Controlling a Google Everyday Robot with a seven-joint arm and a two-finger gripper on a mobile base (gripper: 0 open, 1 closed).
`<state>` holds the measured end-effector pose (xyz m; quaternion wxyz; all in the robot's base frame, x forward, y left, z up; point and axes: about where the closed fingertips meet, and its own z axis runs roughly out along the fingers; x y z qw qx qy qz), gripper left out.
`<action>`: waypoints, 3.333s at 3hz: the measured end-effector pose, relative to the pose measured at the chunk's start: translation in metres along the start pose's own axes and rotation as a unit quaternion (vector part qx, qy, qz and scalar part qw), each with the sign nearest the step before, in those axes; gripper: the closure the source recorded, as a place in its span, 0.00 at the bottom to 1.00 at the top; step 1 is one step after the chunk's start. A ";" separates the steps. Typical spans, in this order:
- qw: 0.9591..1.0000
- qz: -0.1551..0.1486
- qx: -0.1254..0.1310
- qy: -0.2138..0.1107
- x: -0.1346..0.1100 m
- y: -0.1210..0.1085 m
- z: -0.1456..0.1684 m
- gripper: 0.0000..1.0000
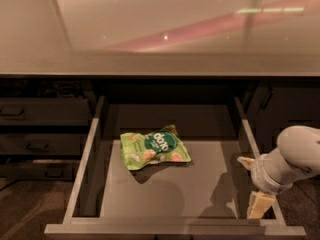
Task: Open top drawer
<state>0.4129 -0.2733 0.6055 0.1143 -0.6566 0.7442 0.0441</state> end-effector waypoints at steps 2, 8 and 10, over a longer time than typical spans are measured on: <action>1.000 0.002 0.000 0.002 0.000 0.005 0.000 0.00; 0.995 -0.091 0.014 -0.031 -0.019 0.141 -0.015 0.00; 0.996 -0.063 0.044 -0.051 -0.032 0.109 -0.064 0.00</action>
Offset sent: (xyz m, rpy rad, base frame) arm -0.2079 -0.1075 -0.0872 -0.1204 0.0323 -0.1358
